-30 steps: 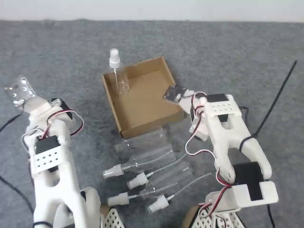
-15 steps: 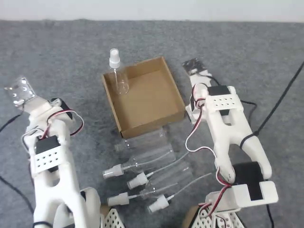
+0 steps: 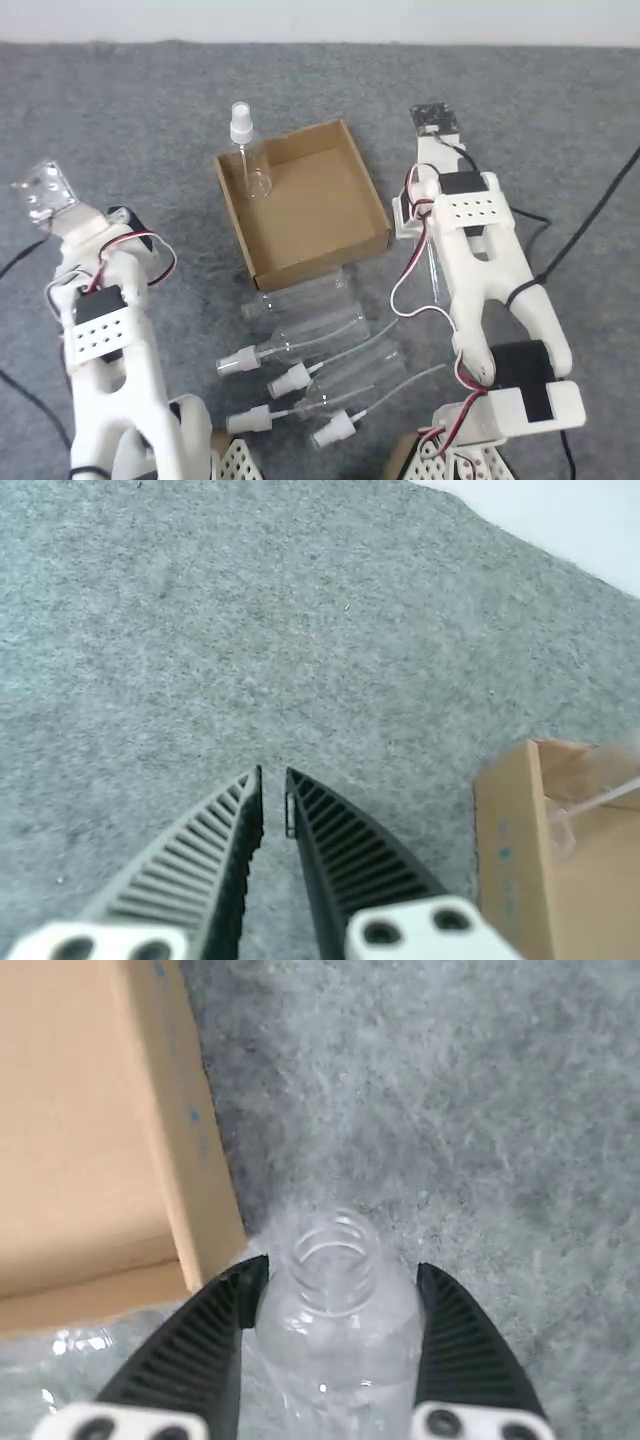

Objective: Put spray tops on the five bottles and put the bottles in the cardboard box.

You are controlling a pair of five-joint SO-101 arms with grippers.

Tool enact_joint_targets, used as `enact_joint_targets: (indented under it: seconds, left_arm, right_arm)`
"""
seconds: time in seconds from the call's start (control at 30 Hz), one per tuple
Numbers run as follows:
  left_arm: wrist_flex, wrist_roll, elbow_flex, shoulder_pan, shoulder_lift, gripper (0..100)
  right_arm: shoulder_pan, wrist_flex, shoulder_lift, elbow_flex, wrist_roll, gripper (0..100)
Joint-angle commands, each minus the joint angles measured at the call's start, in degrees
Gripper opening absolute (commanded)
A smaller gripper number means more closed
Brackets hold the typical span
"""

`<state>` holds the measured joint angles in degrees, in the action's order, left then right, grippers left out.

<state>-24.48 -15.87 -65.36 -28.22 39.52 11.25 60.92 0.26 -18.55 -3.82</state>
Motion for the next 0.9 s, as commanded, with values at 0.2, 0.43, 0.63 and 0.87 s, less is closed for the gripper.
enact_joint_targets:
  seconds: [0.2, 0.43, 0.63, 0.87]
  left_arm:
    - [1.4, 1.2, 0.9, 0.1, 2.1, 3]
    - [1.6, 1.2, 0.9, 0.1, 2.1, 3]
    - [1.6, 1.2, 0.9, 0.1, 2.1, 3]
    - [1.7, 1.2, 0.9, 0.1, 2.1, 3]
  right_arm:
    - [1.9, 0.1, -0.2, 3.3, -2.5, 12.9]
    - [0.8, -4.3, 4.6, 0.5, -1.8, 12.9]
    - [-0.6, -3.1, 8.7, 0.5, 1.8, 13.3]
    - [-0.4, -0.1, 8.8, 1.9, 5.5, 15.4]
